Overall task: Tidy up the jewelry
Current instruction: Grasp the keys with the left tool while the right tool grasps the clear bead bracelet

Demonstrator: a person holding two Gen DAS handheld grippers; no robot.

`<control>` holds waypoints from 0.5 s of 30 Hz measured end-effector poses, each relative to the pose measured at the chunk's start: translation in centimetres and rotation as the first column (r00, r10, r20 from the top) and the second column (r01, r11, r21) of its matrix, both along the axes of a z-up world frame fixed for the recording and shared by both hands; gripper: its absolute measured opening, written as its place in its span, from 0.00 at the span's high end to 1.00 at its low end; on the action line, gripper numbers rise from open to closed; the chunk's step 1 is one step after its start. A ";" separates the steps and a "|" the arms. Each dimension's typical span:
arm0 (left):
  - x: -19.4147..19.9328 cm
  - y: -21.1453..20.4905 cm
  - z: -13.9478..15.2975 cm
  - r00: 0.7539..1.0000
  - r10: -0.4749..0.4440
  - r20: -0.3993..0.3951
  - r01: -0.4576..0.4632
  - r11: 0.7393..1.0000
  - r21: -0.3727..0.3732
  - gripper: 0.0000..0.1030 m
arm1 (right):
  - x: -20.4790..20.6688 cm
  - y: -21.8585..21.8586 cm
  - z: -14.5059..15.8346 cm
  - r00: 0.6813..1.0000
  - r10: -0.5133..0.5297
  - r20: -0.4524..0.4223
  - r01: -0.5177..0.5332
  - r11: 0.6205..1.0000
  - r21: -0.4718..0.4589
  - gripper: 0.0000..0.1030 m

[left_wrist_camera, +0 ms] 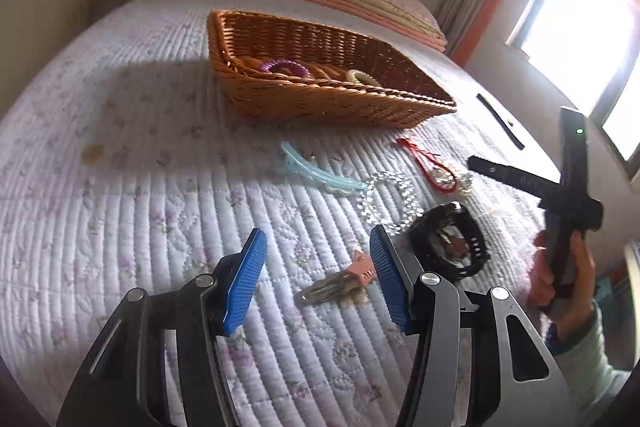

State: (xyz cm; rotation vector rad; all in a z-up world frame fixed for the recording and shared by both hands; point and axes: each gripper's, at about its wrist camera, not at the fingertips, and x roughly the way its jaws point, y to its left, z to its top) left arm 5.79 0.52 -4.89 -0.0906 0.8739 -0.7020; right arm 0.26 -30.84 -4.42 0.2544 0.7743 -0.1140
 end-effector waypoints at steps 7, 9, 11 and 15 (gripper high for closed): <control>0.6 -0.1 -1.1 0.997 0.037 -0.061 -0.036 0.999 0.024 0.52 | 1.7 1.4 -1.2 0.997 0.031 -0.065 -0.036 0.997 -0.062 0.77; 0.3 -0.1 -1.2 0.996 0.015 -0.086 -0.013 1.000 0.013 0.52 | 1.9 1.9 -1.3 0.997 0.038 -0.071 -0.044 0.996 -0.081 0.78; -0.2 -0.4 -1.0 0.995 -0.016 -0.094 0.017 1.000 0.011 0.52 | 1.5 2.0 -1.1 0.997 0.043 -0.060 -0.047 0.996 -0.073 0.86; -1.6 -1.5 -0.9 0.985 -0.122 -0.125 0.120 0.993 -0.017 0.52 | 1.0 2.1 -1.0 0.996 0.060 -0.063 -0.063 0.997 -0.048 0.87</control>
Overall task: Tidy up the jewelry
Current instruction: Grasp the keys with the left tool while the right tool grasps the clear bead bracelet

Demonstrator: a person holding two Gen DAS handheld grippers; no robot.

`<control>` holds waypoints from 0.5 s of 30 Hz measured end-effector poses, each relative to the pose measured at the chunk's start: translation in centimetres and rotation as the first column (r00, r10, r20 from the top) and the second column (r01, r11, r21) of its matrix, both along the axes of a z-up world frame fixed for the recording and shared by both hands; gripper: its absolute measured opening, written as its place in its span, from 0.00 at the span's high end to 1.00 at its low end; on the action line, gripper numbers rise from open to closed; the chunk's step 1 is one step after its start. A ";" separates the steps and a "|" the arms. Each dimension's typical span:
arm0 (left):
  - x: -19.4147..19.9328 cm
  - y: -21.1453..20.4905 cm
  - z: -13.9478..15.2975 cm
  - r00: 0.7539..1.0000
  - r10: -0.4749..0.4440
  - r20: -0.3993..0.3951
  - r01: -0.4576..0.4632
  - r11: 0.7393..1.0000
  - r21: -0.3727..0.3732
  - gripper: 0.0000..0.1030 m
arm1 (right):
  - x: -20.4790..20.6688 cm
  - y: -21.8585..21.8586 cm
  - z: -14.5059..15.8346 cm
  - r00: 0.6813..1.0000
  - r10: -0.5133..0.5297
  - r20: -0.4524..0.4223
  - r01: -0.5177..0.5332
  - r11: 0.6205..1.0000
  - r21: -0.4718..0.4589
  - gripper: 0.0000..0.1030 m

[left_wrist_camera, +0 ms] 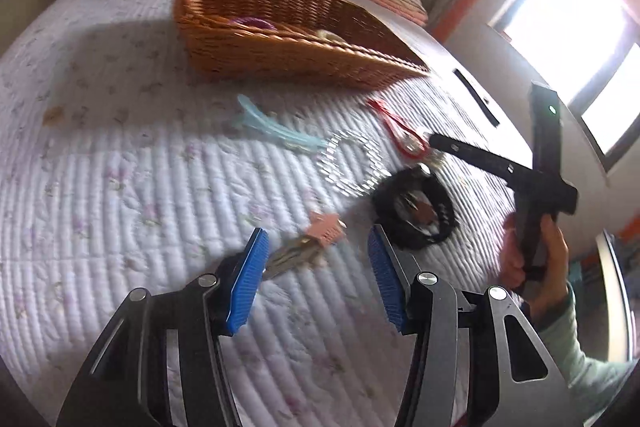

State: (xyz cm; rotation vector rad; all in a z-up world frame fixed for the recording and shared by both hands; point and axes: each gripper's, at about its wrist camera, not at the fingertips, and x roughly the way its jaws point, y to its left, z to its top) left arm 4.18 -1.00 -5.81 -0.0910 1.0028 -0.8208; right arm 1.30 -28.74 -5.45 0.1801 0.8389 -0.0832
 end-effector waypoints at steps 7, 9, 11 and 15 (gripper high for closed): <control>-2.0 -2.0 -0.3 0.992 -0.080 0.097 0.068 0.990 0.126 0.52 | 0.3 0.2 -0.4 1.000 0.019 -0.019 -0.019 1.000 0.003 0.87; -2.1 -2.4 -0.5 0.989 -0.089 0.121 0.070 0.985 0.158 0.52 | 0.6 0.2 -0.5 1.000 0.022 -0.021 -0.022 1.000 0.003 0.87; -2.3 -2.9 -0.7 0.985 -0.093 0.148 0.065 0.981 0.183 0.52 | 0.7 0.4 -0.5 1.000 0.021 -0.017 -0.021 1.000 -0.009 0.87; -2.6 -4.1 -0.8 0.976 -0.072 0.207 0.022 0.971 0.237 0.74 | -0.1 0.6 0.2 0.999 0.008 0.032 -0.007 1.000 -0.025 0.90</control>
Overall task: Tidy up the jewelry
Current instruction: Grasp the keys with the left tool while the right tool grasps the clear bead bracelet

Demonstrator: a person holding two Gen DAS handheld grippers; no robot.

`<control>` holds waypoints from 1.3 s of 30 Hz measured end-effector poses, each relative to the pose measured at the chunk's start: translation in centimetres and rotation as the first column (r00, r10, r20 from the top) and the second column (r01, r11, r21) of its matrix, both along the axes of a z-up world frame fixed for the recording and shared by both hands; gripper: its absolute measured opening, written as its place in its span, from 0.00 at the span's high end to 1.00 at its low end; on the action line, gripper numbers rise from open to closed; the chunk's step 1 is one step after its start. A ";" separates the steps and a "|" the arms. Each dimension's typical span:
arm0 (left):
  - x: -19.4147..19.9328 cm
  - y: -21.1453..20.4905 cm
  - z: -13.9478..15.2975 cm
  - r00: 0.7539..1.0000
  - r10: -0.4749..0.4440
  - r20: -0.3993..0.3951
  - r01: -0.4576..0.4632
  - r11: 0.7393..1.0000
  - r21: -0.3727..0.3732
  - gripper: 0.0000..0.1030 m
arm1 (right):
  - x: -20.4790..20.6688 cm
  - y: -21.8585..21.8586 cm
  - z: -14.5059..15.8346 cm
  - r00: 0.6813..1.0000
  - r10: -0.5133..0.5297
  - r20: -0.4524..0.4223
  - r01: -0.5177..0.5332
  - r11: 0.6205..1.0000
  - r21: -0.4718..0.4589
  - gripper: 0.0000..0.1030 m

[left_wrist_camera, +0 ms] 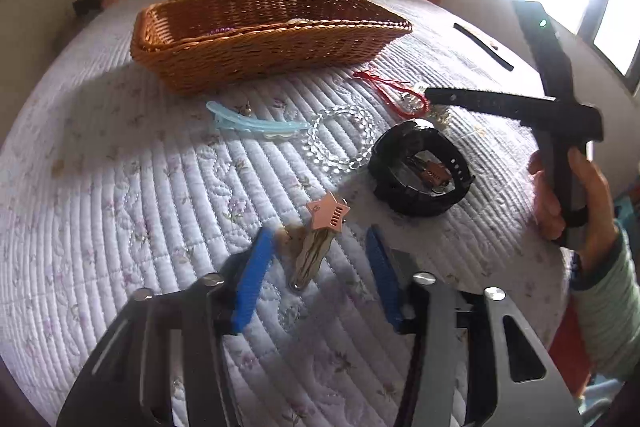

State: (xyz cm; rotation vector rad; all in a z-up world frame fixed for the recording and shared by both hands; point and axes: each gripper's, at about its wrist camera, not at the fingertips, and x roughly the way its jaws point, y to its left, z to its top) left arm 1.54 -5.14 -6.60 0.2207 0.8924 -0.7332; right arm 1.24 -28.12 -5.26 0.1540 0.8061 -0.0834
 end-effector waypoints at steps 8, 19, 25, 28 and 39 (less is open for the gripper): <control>0.8 0.9 0.4 0.998 0.058 0.022 -0.057 0.998 -0.034 0.90 | -2.0 -0.9 2.4 0.996 0.032 0.085 -0.039 0.996 0.085 0.92; 0.8 1.0 0.2 0.998 0.056 0.020 -0.055 0.998 -0.043 0.90 | -2.3 -1.0 2.3 0.995 0.089 -0.038 -0.087 0.995 0.044 0.92; 0.6 0.9 0.2 0.998 0.051 0.030 -0.050 0.998 -0.037 0.90 | -3.8 -1.3 1.8 0.990 0.078 -0.114 -0.089 0.992 -0.092 0.92; 0.6 0.9 0.2 0.998 0.051 0.028 -0.050 0.998 -0.040 0.90 | -4.1 -1.9 1.4 0.990 0.080 -0.115 -0.090 0.993 -0.076 0.91; 0.6 1.0 0.1 0.998 0.051 0.023 -0.049 0.998 -0.048 0.89 | -2.8 -2.3 0.7 0.991 0.099 -0.090 -0.097 0.995 0.029 0.83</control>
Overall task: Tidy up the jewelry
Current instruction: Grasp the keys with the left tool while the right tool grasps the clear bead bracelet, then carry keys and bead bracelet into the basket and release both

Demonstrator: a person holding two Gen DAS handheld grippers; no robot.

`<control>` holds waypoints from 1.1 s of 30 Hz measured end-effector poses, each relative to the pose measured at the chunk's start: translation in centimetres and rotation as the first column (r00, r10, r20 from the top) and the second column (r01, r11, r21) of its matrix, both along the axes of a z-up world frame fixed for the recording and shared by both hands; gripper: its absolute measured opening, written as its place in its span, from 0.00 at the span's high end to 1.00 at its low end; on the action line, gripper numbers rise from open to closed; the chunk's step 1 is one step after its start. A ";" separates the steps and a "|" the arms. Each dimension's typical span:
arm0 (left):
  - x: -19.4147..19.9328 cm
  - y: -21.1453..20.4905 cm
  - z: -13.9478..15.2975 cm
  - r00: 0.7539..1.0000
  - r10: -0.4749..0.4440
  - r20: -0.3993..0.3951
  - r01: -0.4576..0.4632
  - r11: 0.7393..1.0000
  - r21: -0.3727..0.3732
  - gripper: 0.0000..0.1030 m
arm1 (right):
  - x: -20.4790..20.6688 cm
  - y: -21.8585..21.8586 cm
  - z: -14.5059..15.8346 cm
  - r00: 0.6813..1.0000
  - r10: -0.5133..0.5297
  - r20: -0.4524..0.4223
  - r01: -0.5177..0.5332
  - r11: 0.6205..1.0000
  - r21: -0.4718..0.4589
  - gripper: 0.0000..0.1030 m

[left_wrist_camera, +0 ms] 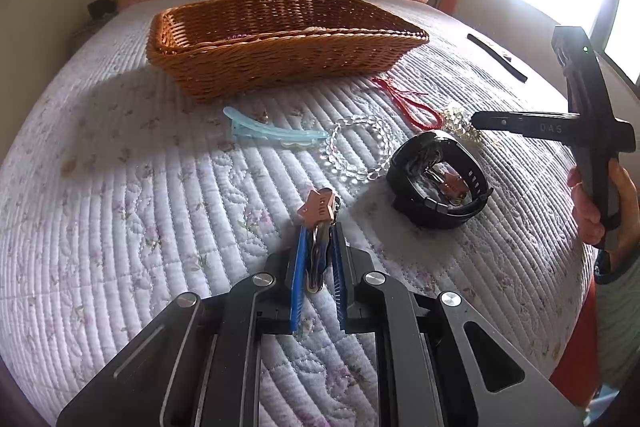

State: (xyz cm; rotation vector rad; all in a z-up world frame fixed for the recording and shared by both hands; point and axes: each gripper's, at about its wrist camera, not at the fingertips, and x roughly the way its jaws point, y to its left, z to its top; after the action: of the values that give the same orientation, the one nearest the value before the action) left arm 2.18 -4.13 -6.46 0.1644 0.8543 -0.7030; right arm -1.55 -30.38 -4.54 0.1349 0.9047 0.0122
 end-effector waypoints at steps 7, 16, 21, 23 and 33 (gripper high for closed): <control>0.0 0.0 0.0 1.000 0.001 0.004 -0.001 1.000 0.001 0.89 | 1.5 0.9 -1.0 0.999 -0.035 -0.007 0.034 0.995 -0.094 0.68; -0.2 0.0 0.0 1.000 0.002 0.014 -0.002 1.000 0.005 0.89 | 0.2 2.2 0.5 0.997 -0.044 0.056 0.053 0.982 -0.182 0.92; -0.5 -0.3 0.1 1.000 0.001 0.027 -0.001 1.000 0.013 0.89 | -1.9 1.7 4.1 0.982 -0.011 0.187 0.028 0.996 -0.088 0.92; -0.6 -0.4 0.1 0.999 0.001 0.037 -0.002 1.000 0.017 0.90 | -2.3 2.0 4.7 0.978 0.008 0.210 0.008 0.997 -0.073 0.92; -1.0 0.3 4.1 0.990 0.049 0.129 -0.038 0.995 -0.092 0.91 | -2.9 3.7 6.2 0.961 0.026 0.274 -0.006 0.997 -0.075 0.92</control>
State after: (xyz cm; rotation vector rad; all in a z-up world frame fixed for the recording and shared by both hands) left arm 1.15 -3.82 -2.37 0.1101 0.6972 -0.6806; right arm -4.48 -26.67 1.68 0.0554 0.6269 0.0124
